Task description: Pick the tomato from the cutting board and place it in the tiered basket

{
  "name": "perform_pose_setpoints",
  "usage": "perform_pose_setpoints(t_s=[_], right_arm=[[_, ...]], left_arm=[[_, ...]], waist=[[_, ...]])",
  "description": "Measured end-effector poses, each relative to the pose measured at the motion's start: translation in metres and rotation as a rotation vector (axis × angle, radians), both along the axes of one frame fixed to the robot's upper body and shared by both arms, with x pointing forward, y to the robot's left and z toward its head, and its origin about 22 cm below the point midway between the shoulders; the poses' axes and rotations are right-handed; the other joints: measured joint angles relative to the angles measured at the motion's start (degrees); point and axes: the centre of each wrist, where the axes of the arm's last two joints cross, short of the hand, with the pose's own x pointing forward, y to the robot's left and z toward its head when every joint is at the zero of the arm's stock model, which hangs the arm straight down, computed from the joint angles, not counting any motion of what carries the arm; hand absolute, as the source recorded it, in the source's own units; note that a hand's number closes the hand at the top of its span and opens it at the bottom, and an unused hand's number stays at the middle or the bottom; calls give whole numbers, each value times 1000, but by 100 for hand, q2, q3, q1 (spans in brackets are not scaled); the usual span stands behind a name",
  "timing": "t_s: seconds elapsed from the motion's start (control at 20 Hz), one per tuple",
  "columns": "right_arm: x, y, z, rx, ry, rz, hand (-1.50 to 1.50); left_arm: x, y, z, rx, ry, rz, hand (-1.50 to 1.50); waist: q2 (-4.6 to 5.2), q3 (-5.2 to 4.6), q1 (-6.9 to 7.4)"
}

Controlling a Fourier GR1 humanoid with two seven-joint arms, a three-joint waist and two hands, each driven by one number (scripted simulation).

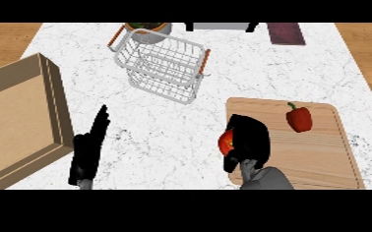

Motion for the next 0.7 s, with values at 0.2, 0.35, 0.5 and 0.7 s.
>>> perform_pose_setpoints(t_s=[0.2, 0.35, 0.5, 0.7], right_arm=[[-15, 17, 39, 122, -132, 45, 150], [-31, 23, 75, 226, -259, 41, 150], [-47, 22, 116, 309, -400, 51, 150], [-66, 19, 164, 313, -591, 100, 150]], left_arm=[[-5, 4, -5, 1, 5, 17, 0], [-8, 4, -6, -7, 7, 22, 0], [-9, 4, -7, -6, 12, 29, 0], [-14, 3, -5, -3, 6, 28, 0]], waist=[[-13, 4, -91], [-31, 5, -136], [-39, 3, -170], [-40, 1, -159]])
